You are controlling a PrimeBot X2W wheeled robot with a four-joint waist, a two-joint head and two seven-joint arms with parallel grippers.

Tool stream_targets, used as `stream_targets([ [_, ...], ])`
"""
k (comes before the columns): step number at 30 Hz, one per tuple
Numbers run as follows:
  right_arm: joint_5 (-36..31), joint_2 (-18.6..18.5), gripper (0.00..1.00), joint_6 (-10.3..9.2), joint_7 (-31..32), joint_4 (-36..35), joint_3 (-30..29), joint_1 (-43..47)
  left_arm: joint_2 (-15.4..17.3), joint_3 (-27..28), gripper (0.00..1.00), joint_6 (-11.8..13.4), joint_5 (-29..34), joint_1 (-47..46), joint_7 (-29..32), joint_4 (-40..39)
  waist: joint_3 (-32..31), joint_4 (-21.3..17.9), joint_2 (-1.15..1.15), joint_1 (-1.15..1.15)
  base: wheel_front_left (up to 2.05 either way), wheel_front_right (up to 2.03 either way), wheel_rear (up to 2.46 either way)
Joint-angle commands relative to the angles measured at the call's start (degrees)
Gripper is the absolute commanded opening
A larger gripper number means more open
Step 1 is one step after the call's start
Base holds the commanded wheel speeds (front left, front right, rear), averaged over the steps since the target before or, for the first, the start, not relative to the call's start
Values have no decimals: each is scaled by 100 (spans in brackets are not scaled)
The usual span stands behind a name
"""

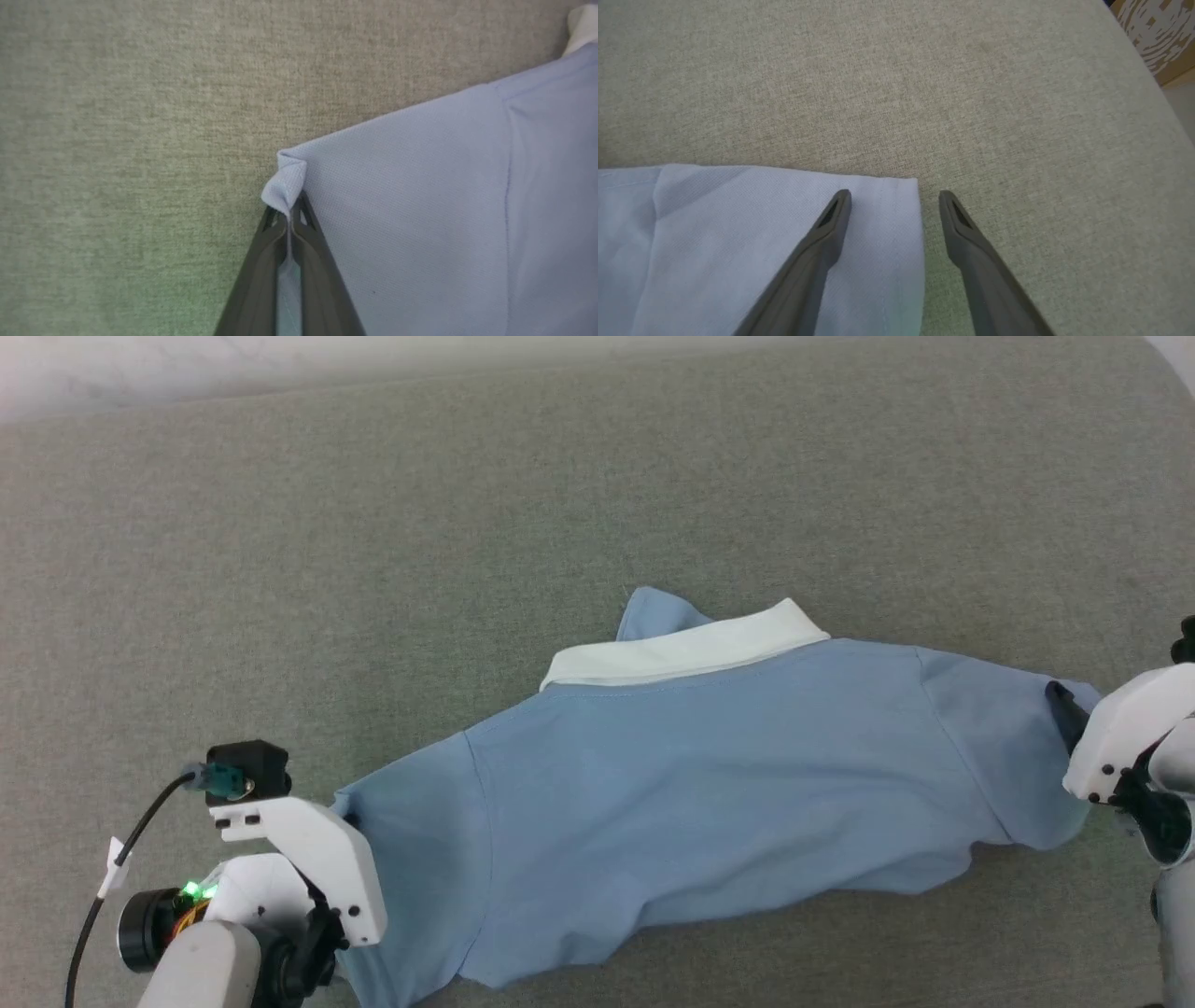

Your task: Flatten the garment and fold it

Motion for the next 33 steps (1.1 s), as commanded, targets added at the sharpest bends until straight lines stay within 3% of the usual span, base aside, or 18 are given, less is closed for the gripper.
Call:
stream_targets([
  [1,28,-24,100,-5,110,117,-14,-153,-99,-127,0,-53,-46,62,47,187,42,33,0,0,0,0,0],
  [9,4,-66,97,-5,1122,796,-1,-617,-92,-159,0,-50,-61,17,30,148,180,78,0,0,0,0,0],
  [10,14,-80,43,-5,1265,867,18,-641,-88,-164,0,-54,-66,14,32,147,189,81,0,0,0,0,0],
  [13,46,-119,0,-5,1619,925,113,-680,-65,-193,0,-107,-86,5,30,142,196,85,0,0,0,0,0],
  [18,104,-257,0,-5,1542,634,221,-805,134,-252,0,-514,-129,-259,-160,-5,186,87,0,0,0,0,0],
  [24,110,-558,0,-5,1107,9,601,-1182,806,-142,0,-960,169,-1007,-417,-413,101,56,0,0,0,0,0],
  [33,67,-1010,0,-5,771,-805,1362,-2411,1293,103,0,-1021,662,-2832,-654,-640,307,-40,0,0,0,0,0],
])
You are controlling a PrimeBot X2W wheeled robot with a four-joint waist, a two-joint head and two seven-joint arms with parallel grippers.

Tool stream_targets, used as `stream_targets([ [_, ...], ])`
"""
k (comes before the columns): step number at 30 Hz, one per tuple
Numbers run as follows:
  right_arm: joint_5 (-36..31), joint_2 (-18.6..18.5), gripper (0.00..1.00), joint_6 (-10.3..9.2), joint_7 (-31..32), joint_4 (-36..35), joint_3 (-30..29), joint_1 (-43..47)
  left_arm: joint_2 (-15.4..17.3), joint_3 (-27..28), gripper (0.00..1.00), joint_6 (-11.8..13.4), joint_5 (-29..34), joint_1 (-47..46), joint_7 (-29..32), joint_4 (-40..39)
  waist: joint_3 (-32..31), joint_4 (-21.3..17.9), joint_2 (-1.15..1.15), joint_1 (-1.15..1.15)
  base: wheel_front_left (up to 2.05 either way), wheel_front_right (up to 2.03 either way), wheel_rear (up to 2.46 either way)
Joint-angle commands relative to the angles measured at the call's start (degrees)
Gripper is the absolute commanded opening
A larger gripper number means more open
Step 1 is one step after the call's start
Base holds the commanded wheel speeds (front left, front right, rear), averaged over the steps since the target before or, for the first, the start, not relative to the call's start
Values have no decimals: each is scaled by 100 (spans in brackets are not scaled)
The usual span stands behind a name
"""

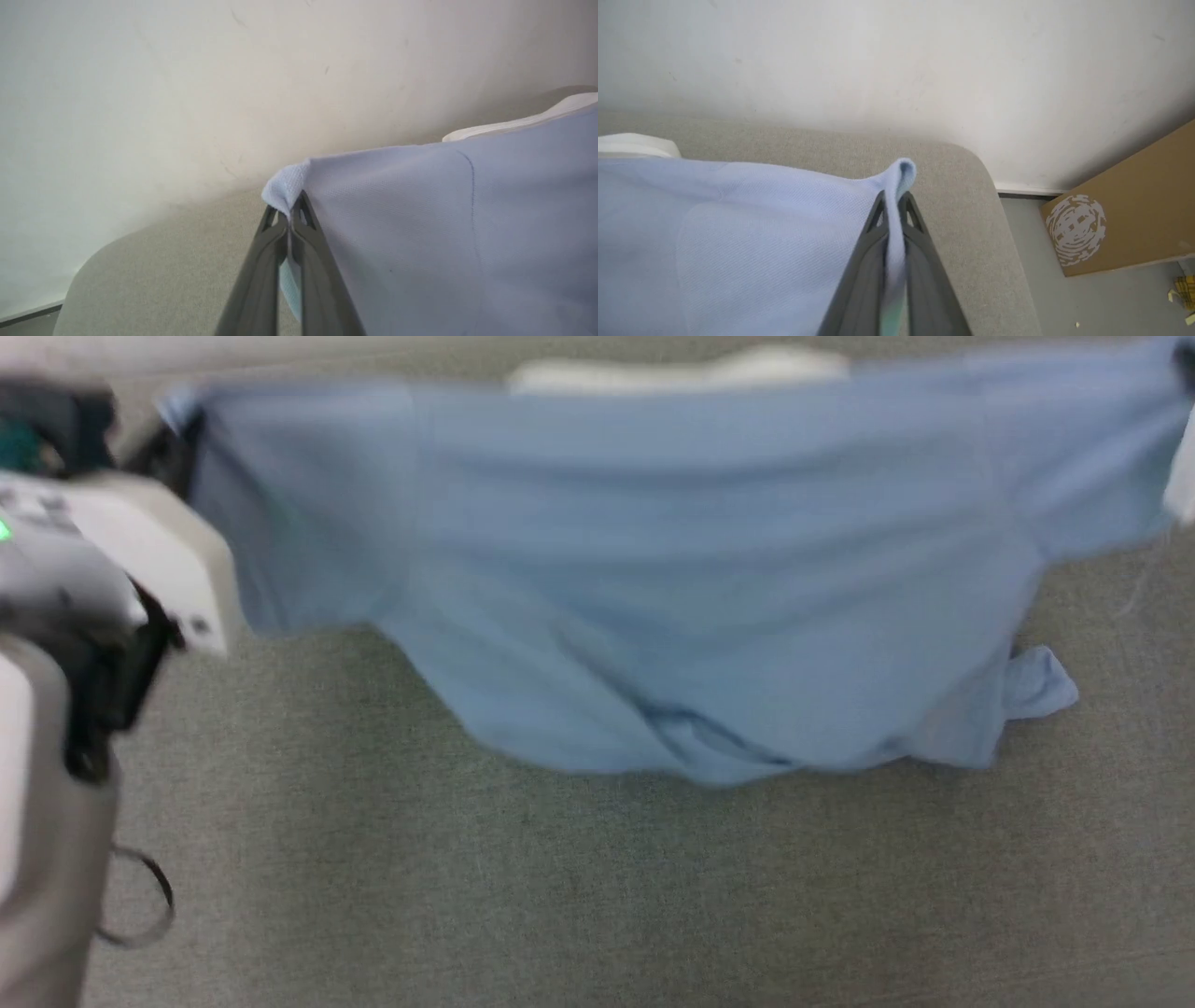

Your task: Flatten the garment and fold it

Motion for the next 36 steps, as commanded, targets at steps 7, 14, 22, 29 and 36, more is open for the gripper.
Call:
stream_targets([
  [7,-347,-124,0,-5,-509,61,160,-1581,148,118,0,256,594,-2026,-387,600,703,-94,0,-1,0,0,0],
  [14,-1040,85,0,-5,-1482,383,-170,-3053,36,271,0,552,882,-3862,-1367,1320,1286,-151,0,-1,0,0,0],
  [22,-1820,352,0,-5,-2625,550,-769,-4214,-242,454,0,891,921,-4993,-2675,1720,1587,-120,0,-1,0,0,0],
  [29,-1830,552,0,-5,-2911,1021,-694,-4209,-308,336,0,643,752,-4988,-3026,2336,1718,-26,0,-1,0,0,0],
  [36,-1069,488,0,-5,-3276,1463,56,-2854,-406,58,0,168,400,-3507,-2607,3086,1414,129,0,-1,0,0,0],
])
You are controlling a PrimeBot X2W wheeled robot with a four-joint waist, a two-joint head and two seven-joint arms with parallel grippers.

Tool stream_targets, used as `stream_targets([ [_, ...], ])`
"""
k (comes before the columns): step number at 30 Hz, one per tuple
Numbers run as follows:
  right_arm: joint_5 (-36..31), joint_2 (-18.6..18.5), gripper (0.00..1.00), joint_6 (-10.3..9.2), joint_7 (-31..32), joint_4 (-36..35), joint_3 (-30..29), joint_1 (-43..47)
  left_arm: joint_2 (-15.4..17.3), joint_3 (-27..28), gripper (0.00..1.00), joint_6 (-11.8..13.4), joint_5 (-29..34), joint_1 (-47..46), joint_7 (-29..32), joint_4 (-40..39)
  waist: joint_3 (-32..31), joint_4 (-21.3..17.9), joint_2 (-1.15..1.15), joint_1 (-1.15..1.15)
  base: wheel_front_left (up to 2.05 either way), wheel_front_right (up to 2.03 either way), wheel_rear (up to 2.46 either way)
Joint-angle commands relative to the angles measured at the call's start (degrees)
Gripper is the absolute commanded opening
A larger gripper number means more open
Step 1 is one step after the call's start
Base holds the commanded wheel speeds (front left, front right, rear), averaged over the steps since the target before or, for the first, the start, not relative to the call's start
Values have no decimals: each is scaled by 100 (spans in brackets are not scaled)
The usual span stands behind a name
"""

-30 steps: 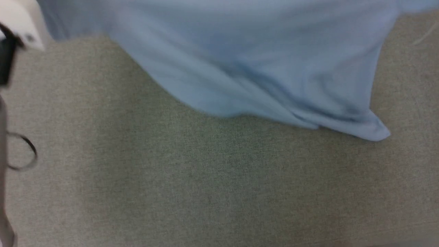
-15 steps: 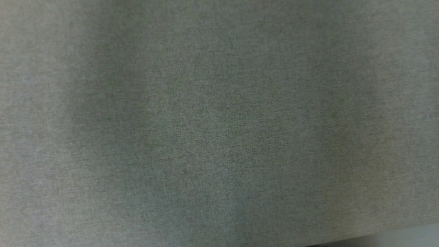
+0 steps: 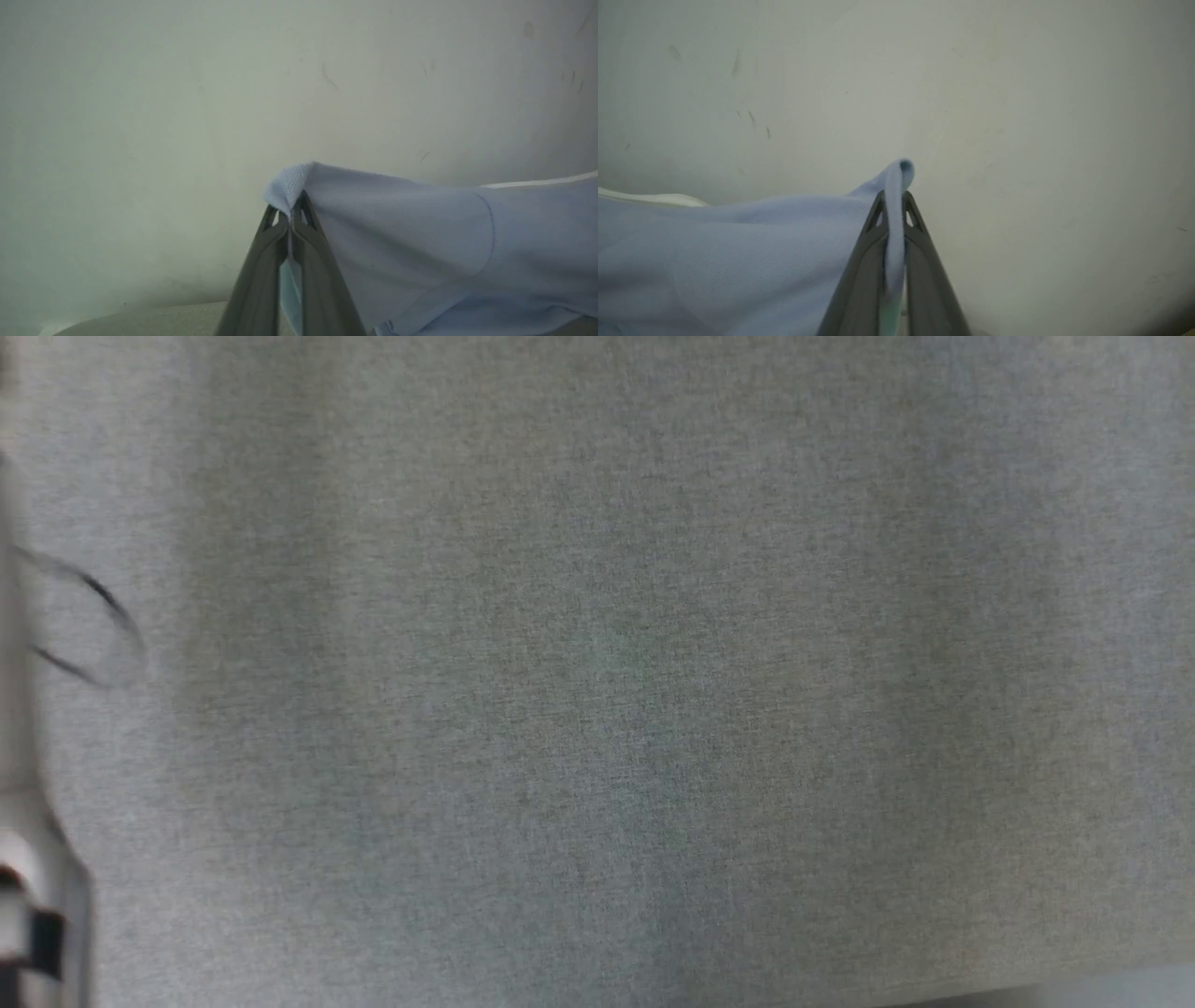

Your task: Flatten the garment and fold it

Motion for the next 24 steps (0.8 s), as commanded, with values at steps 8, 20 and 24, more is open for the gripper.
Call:
stream_targets([
  [8,1330,-294,0,-13,7,-408,477,2259,-496,175,0,-102,-1018,2246,870,-511,-1065,264,0,0,0,0,0],
  [20,1312,20,0,-13,840,-2037,-545,5466,-929,559,0,621,-1787,6048,1634,-3153,-2220,246,0,0,0,0,0],
  [24,961,505,0,-13,1395,-2482,-1109,6306,-1121,628,0,901,-1850,7077,1653,-3615,-2465,198,0,0,0,0,0],
])
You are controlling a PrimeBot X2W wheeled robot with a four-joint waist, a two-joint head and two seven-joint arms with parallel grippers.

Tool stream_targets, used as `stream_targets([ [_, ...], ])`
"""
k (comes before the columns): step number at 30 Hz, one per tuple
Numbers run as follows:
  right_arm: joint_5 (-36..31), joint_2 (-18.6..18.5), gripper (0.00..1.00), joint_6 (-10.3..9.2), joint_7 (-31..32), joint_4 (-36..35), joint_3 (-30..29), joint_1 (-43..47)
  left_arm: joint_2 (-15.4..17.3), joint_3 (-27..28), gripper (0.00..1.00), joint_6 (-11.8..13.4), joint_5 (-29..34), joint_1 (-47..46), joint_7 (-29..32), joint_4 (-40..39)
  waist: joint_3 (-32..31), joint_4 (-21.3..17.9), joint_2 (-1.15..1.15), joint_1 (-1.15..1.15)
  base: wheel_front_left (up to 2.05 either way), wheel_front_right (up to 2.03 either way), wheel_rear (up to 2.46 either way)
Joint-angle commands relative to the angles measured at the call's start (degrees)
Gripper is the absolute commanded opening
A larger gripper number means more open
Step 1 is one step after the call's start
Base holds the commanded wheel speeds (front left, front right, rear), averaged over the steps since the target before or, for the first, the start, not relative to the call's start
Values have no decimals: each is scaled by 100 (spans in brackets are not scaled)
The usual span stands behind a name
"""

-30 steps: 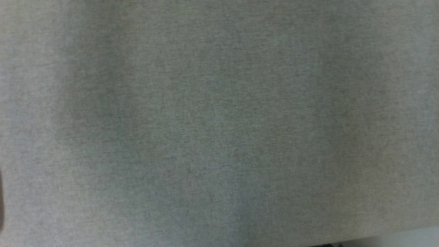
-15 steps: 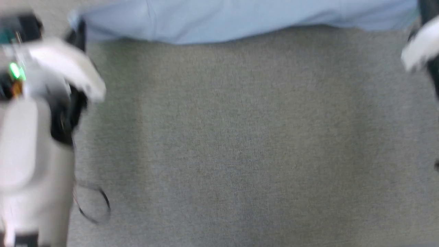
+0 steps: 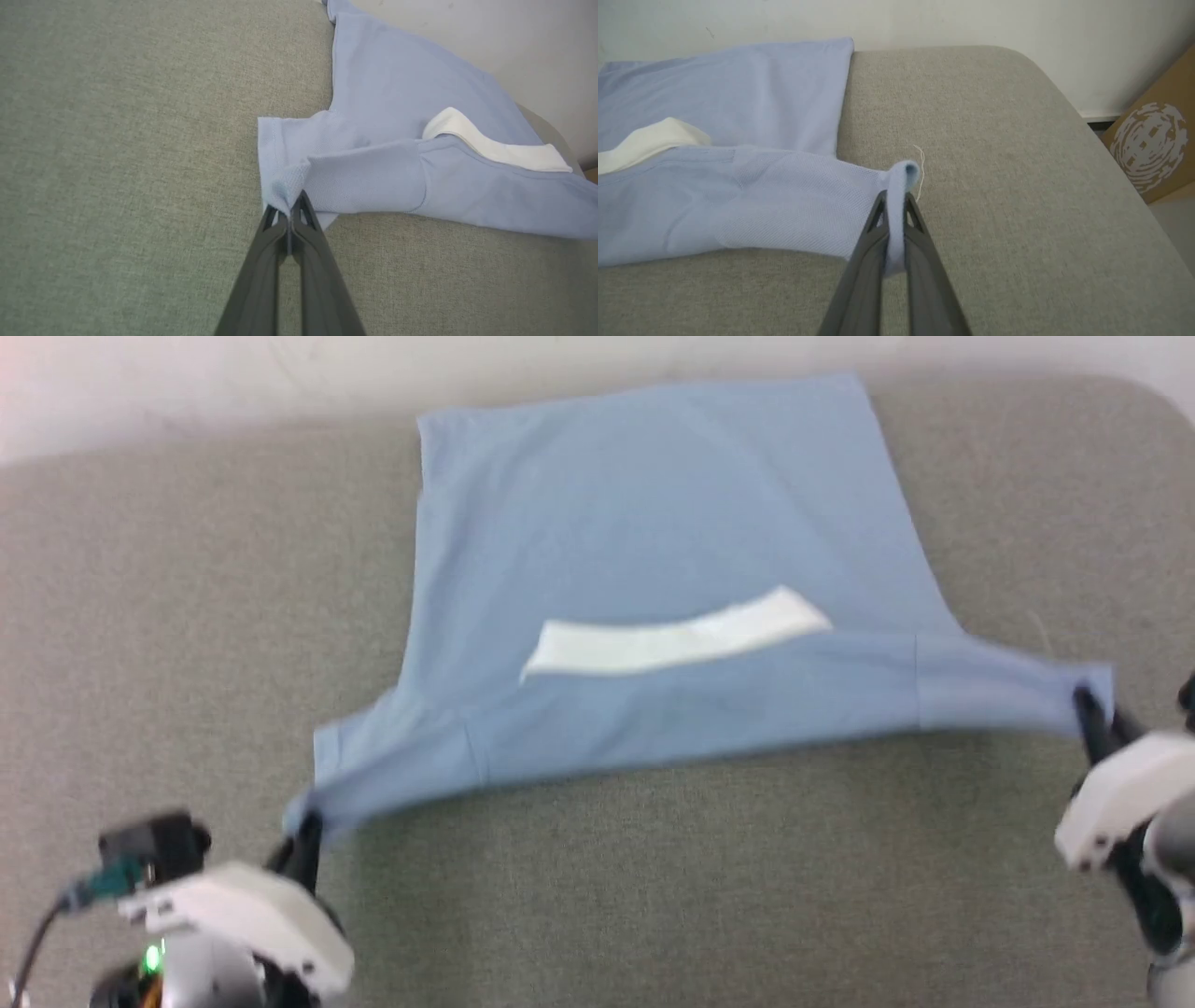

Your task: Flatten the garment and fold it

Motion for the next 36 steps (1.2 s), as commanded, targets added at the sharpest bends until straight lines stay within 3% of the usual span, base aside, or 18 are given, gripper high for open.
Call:
stream_targets([
  [1,-107,131,0,-12,136,-117,-123,206,-57,64,0,95,-29,232,-32,-88,-368,-43,0,2,0,0,0],
  [8,-368,806,0,-12,1232,-549,-711,1207,-355,106,0,383,-170,1453,-9,-173,-544,-44,0,2,0,0,0],
  [14,-317,949,0,-12,1963,-444,-719,1746,-462,21,0,367,-306,1833,72,99,-606,35,0,2,0,0,0],
  [19,-213,974,0,-12,2083,-200,-666,1803,-511,-70,0,258,-379,1780,51,307,-597,85,0,2,0,0,0],
  [20,-193,975,4,-12,2070,-159,-658,1781,-518,-82,0,237,-389,1747,36,329,-590,94,0,2,0,0,0],
  [21,-167,976,40,-12,2050,-131,-628,1760,-518,-96,0,214,-394,1719,27,350,-584,103,0,2,0,0,0],
  [22,-147,977,100,-12,2039,-110,-605,1743,-516,-106,0,194,-396,1690,14,365,-576,113,0,2,0,0,0],
  [28,-158,978,100,-12,1721,-346,-668,1591,-504,-161,0,90,-407,1613,-60,393,-578,187,0,2,0,0,0],
  [36,-109,852,100,-12,310,-705,-751,767,-483,-253,0,-33,-375,1439,-167,300,-337,355,0,2,0,0,0],
])
